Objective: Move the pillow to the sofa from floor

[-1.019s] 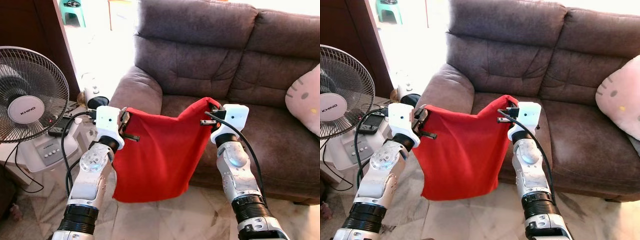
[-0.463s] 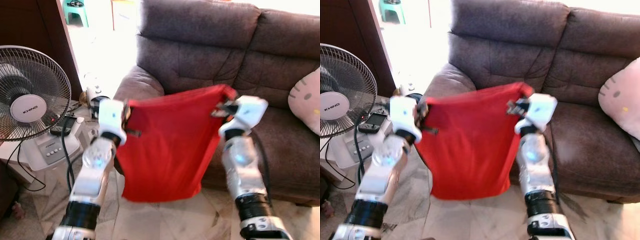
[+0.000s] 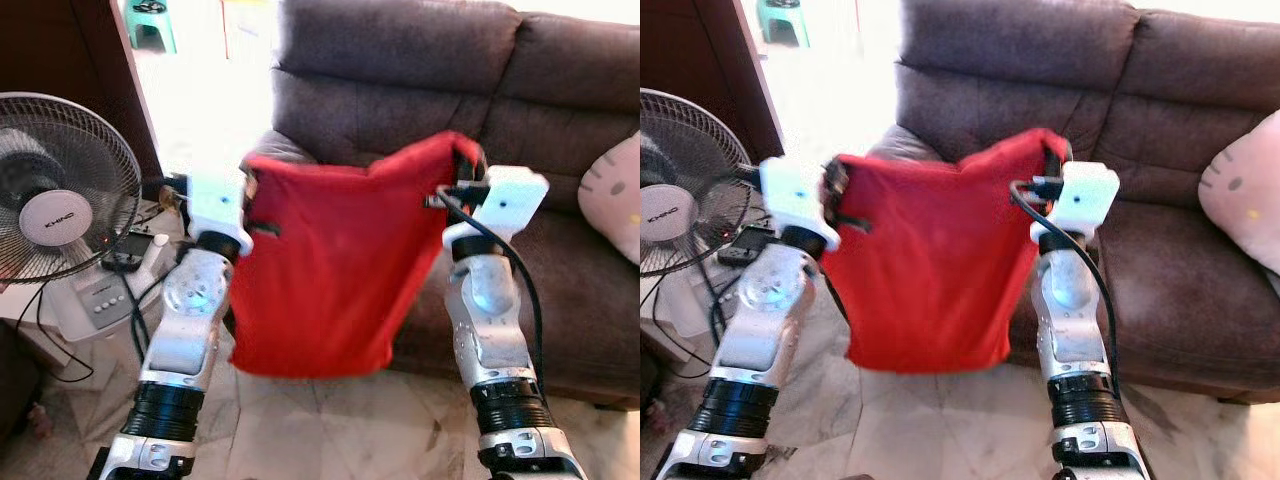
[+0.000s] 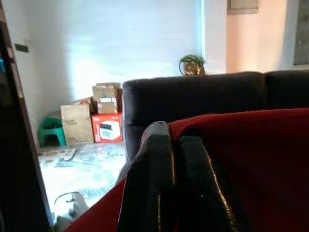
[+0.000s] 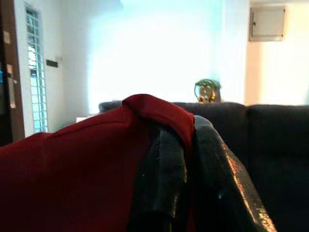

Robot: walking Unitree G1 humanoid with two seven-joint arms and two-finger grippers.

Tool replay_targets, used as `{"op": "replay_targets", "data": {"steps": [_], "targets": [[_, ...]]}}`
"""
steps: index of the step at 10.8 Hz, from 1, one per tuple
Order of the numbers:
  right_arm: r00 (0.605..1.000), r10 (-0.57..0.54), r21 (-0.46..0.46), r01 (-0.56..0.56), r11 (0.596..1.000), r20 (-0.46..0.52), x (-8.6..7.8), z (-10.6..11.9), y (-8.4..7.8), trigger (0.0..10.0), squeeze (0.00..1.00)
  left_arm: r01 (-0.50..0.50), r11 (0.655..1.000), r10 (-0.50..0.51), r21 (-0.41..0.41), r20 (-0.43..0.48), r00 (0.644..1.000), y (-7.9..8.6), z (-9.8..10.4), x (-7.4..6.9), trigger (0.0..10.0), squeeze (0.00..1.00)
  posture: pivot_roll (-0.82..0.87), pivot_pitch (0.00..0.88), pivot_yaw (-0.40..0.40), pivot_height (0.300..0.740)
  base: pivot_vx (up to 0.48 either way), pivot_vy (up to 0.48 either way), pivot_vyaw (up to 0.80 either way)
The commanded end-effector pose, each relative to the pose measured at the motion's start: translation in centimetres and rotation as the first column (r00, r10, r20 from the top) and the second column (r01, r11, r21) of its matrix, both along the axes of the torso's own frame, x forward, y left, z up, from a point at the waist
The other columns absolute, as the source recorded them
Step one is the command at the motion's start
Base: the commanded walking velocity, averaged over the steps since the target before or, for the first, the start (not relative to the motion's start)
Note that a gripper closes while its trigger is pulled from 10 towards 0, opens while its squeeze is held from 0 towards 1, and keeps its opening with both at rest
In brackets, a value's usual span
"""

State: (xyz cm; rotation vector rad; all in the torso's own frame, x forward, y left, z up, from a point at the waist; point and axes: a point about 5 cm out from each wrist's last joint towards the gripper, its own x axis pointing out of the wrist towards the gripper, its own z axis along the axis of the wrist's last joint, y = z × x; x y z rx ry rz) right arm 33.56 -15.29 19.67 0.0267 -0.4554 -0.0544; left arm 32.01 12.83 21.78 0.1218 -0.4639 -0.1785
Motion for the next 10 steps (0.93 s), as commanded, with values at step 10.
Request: {"op": "replay_targets", "data": {"steps": [10], "targets": [[0.998, -0.046, -0.051, 0.048, 0.998, 0.042, -1.9, 0.6, -1.1, 10.0, 0.0, -0.013, 1.0, 0.013, 0.001, 0.121, 0.993, 0.1, 1.2, -1.0, 10.0, 0.0, 0.08, 0.0, -0.058, 0.74, 0.0, 0.0, 0.0]]}}
